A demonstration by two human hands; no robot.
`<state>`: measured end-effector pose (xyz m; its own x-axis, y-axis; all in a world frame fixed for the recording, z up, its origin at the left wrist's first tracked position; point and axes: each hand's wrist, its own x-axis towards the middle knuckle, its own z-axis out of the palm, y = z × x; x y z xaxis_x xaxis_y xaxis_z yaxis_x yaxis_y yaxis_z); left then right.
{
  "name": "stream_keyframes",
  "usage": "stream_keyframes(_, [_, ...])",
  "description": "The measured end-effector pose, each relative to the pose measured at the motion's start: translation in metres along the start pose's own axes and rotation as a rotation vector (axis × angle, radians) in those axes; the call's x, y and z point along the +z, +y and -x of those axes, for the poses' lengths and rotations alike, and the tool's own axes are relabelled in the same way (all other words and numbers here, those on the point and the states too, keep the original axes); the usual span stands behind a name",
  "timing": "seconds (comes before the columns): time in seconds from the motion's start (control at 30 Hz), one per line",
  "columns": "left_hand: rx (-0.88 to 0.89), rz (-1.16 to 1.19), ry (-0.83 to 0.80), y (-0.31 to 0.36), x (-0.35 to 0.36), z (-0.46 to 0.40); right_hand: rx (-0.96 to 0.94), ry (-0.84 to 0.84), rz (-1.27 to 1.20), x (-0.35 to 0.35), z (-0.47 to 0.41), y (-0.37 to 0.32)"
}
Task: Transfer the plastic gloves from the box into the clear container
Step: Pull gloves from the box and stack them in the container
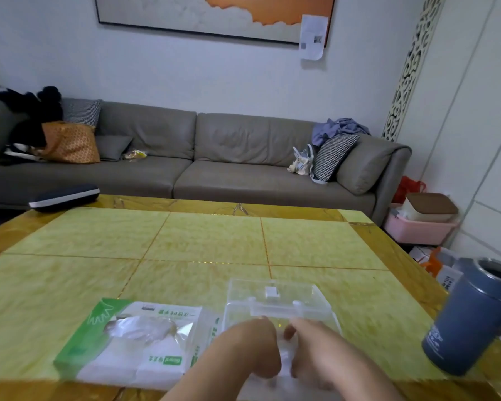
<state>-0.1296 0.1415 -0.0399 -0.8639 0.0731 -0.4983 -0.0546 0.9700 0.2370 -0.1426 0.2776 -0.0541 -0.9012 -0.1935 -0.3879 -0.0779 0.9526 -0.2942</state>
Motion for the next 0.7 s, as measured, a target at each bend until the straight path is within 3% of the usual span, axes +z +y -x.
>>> stream_keyframes(0.27, [0.118,0.017,0.171,-0.001,-0.006,0.038,0.006,0.306,0.129,0.001,0.017,-0.011])
stream_keyframes(0.47, [0.328,0.358,0.653,-0.061,-0.006,0.059,-0.033,0.533,0.235,-0.012,0.039,-0.046])
stream_keyframes(0.53, [0.250,0.448,0.845,-0.101,-0.011,0.067,-0.161,0.576,0.179,-0.010,0.039,-0.071])
stream_keyframes(0.6, [0.087,0.483,0.930,-0.147,-0.012,0.070,-0.345,0.555,0.041,-0.002,0.032,-0.099])
stream_keyframes(0.7, [-0.121,0.504,0.824,-0.206,-0.006,0.065,-0.528,0.376,-0.089,0.016,0.011,-0.150])
